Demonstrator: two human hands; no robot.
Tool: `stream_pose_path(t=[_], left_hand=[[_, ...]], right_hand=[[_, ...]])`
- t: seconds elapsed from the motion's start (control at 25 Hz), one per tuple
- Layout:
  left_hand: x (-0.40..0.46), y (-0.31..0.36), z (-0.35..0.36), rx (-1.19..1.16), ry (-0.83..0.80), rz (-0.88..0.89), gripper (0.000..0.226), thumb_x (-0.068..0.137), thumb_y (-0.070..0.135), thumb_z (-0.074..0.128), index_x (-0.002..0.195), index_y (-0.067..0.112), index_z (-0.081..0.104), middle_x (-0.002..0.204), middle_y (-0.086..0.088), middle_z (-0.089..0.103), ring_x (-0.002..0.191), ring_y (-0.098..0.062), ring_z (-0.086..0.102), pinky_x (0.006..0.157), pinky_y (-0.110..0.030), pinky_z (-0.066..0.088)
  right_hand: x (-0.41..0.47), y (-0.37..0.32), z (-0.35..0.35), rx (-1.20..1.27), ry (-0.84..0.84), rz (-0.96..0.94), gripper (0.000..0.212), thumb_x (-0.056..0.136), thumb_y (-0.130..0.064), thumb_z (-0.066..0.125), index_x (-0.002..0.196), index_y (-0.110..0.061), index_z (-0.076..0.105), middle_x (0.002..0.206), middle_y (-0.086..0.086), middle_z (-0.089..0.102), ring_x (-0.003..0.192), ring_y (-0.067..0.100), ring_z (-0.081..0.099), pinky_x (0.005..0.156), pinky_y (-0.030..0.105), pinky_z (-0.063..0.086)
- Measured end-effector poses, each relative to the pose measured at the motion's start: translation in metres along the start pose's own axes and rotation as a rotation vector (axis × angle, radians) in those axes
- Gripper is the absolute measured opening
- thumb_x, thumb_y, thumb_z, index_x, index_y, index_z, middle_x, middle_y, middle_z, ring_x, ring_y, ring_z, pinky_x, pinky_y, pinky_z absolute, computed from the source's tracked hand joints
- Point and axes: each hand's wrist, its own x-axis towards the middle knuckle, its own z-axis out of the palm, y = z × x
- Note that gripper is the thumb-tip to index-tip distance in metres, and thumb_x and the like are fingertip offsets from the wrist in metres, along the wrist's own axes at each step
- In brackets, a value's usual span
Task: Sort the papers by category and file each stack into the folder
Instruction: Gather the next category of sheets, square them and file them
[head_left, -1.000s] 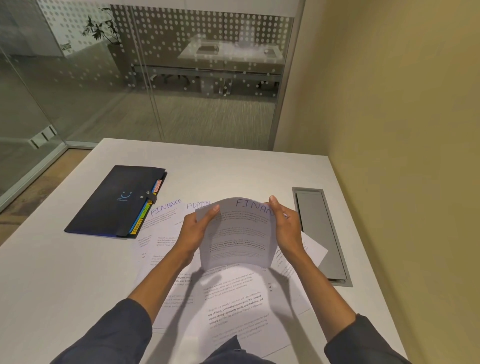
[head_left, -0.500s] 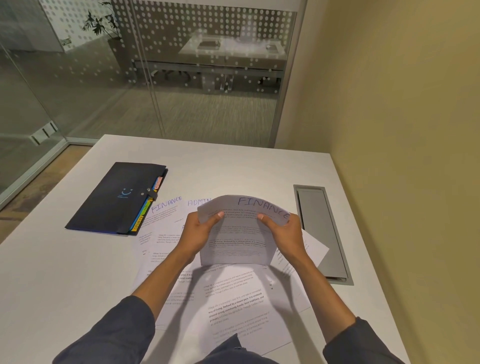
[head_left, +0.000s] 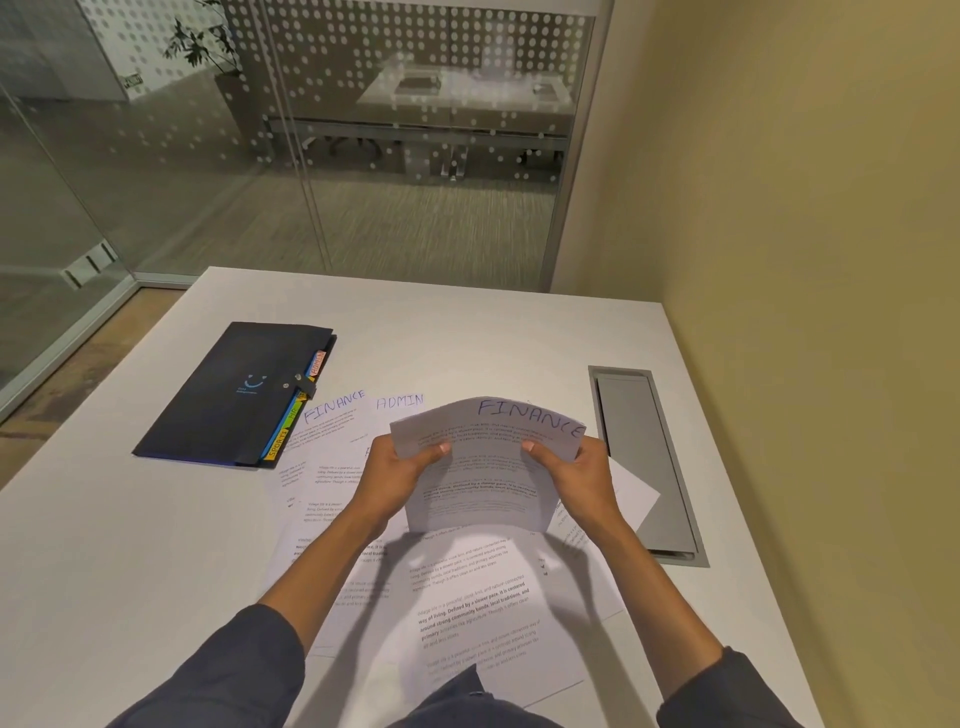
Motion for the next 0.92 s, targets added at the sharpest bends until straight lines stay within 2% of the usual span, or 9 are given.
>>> stream_pose_path(t=[0.16,0.32,0.52,0.6,0.68,0.76,0.84,0.92], left_hand=[[-0.006,-0.011,0.001,0.031,-0.004,-0.048,0.014,0.087,0.017,0.069,0.094,0.029,0.067,0.088,0.012,0.073,0.085,-0.007,0.068,0.07,-0.021,0.05],[0.0,-0.002,-0.003,-0.06,0.066,-0.053,0.009,0.088,0.018,0.068,0.096,0.022,0.07,0.087,0.005,0.076,0.082,-0.013,0.072,0.072,-0.029,0.056],[0.022,0.012,-0.011,-0.25,0.102,-0.216,0.03,0.087,0.009,0.068,0.116,0.005,0.064,0.105,-0.01,0.072,0.095,-0.025,0.07,0.089,-0.039,0.053],[0.025,0.014,-0.014,-0.323,0.074,-0.309,0.032,0.087,0.009,0.067,0.118,0.002,0.063,0.11,-0.012,0.071,0.101,-0.027,0.068,0.094,-0.041,0.052],[0.019,0.012,-0.012,-0.355,0.014,-0.349,0.028,0.089,0.009,0.064,0.115,0.002,0.064,0.111,-0.011,0.071,0.104,-0.026,0.067,0.092,-0.037,0.052],[0.005,0.001,-0.005,-0.301,-0.042,-0.357,0.023,0.09,0.006,0.061,0.113,0.005,0.065,0.109,-0.01,0.072,0.1,-0.026,0.069,0.085,-0.037,0.055],[-0.01,-0.017,0.002,-0.173,-0.076,-0.342,0.028,0.09,0.001,0.057,0.115,0.01,0.064,0.11,-0.007,0.072,0.099,-0.027,0.069,0.089,-0.042,0.054],[-0.018,-0.034,0.008,-0.096,-0.088,-0.35,0.033,0.09,-0.003,0.052,0.115,0.016,0.062,0.109,-0.001,0.072,0.1,-0.024,0.068,0.088,-0.039,0.053]], right_hand=[[-0.005,0.009,0.0,-0.053,-0.015,0.051,0.016,0.085,-0.013,0.075,0.094,-0.025,0.072,0.088,-0.015,0.074,0.076,0.001,0.071,0.064,0.013,0.052],[-0.01,0.017,-0.005,-0.111,-0.061,0.064,0.011,0.089,-0.018,0.071,0.1,-0.019,0.073,0.087,-0.014,0.075,0.078,0.005,0.073,0.063,0.015,0.053],[-0.014,0.024,0.003,0.005,-0.041,0.117,0.023,0.093,-0.023,0.067,0.111,-0.009,0.072,0.099,-0.001,0.077,0.09,0.015,0.074,0.072,0.022,0.057],[-0.012,0.023,0.006,0.05,0.004,0.154,0.022,0.092,-0.022,0.068,0.111,-0.01,0.072,0.1,-0.002,0.077,0.091,0.014,0.073,0.075,0.022,0.057],[-0.007,0.023,0.006,0.056,0.061,0.203,0.025,0.09,-0.025,0.07,0.112,-0.012,0.071,0.102,-0.003,0.076,0.094,0.013,0.072,0.084,0.027,0.056],[-0.001,0.022,0.003,0.079,0.123,0.258,0.025,0.09,-0.024,0.07,0.113,-0.014,0.07,0.104,-0.003,0.075,0.096,0.014,0.071,0.09,0.032,0.054],[0.007,0.024,0.0,0.081,0.185,0.297,0.023,0.091,-0.022,0.069,0.113,-0.015,0.069,0.105,-0.001,0.074,0.095,0.017,0.07,0.09,0.035,0.055],[0.013,0.028,-0.003,0.052,0.221,0.329,0.021,0.091,-0.022,0.069,0.111,-0.015,0.069,0.105,0.001,0.074,0.094,0.02,0.07,0.092,0.039,0.055]])
